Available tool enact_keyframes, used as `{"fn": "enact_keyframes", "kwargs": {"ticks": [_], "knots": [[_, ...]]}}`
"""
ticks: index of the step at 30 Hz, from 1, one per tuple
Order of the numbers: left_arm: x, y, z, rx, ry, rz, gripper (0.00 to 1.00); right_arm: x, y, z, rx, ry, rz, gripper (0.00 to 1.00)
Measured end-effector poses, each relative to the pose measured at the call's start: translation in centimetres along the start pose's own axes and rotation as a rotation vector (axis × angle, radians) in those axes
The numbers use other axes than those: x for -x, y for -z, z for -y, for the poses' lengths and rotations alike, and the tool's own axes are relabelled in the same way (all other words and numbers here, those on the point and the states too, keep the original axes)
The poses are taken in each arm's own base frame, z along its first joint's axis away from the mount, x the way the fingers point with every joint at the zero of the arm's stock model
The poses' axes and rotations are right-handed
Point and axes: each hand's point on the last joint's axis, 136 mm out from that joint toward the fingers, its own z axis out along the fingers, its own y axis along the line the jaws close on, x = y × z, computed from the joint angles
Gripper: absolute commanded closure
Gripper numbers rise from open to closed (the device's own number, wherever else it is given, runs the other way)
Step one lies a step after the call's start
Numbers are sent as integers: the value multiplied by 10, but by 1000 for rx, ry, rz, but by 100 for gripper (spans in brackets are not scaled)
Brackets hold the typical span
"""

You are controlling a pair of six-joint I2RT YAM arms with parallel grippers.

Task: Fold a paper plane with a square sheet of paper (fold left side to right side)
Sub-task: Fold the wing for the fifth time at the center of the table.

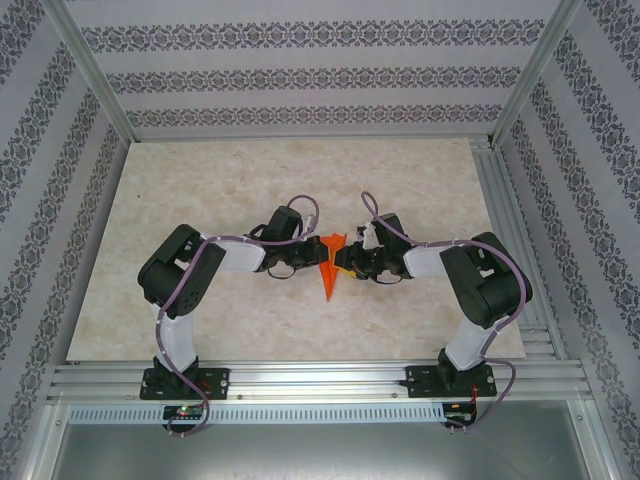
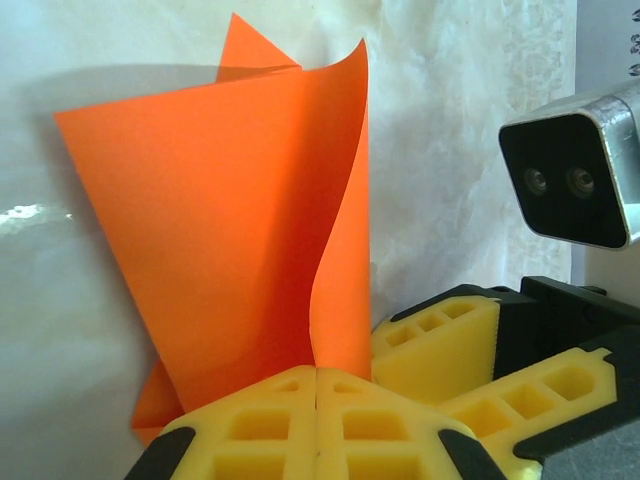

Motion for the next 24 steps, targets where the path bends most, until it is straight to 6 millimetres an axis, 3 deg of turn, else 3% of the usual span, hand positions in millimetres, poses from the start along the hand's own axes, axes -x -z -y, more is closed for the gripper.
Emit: {"fn": "enact_keyframes", "kwargs": {"ticks": [24], "knots": [[-8,8,-21,64,4,8,100,-1,0,1,-11,11,-10,65]]}}
